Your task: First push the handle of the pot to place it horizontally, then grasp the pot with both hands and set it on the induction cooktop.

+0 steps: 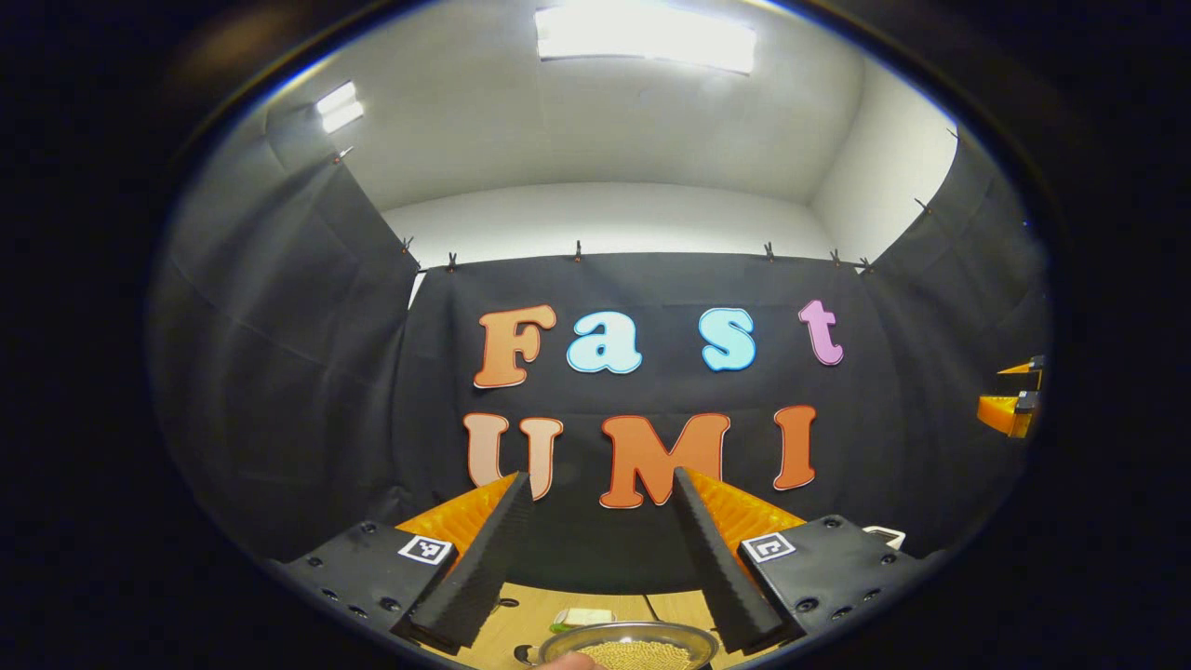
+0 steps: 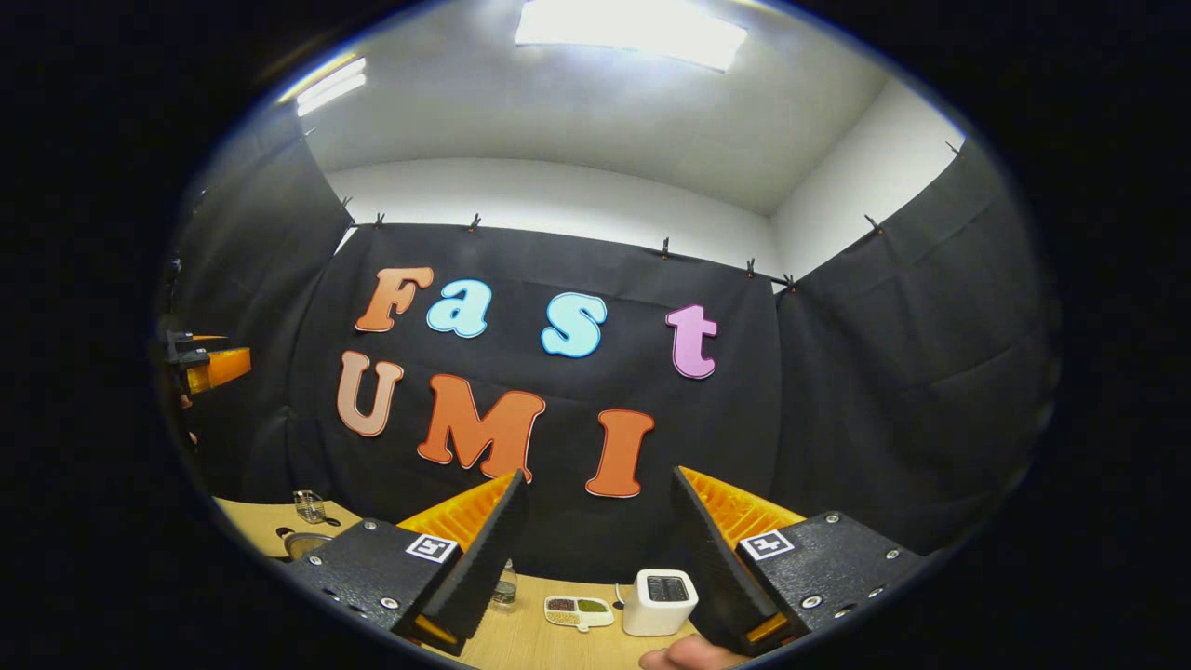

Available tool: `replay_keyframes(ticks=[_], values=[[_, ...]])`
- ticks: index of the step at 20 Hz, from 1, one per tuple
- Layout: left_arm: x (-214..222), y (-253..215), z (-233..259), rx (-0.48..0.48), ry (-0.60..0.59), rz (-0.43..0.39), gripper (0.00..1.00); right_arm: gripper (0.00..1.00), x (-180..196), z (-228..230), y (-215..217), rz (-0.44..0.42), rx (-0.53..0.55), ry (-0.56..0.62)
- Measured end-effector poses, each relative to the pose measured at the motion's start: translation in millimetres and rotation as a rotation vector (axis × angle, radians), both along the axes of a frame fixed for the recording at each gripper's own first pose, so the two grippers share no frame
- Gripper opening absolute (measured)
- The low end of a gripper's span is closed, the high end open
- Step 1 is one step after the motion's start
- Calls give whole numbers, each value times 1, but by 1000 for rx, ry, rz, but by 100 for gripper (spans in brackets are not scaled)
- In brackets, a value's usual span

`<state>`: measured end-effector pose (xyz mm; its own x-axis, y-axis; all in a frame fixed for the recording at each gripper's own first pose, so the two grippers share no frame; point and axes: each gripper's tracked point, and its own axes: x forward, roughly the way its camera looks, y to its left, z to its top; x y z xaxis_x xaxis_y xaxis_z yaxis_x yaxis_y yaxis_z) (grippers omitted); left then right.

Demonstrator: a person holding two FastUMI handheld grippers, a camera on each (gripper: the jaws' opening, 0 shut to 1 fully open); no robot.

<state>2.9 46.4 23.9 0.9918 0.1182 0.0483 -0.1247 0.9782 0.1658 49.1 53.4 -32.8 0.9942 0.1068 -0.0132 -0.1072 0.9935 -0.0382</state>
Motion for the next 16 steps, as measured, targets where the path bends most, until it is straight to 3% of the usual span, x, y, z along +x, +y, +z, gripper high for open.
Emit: replay_keyframes(ticks=[16], values=[[-4,13,-9,-40,1,26,98,95,2,-16,29,48,-55,3]])
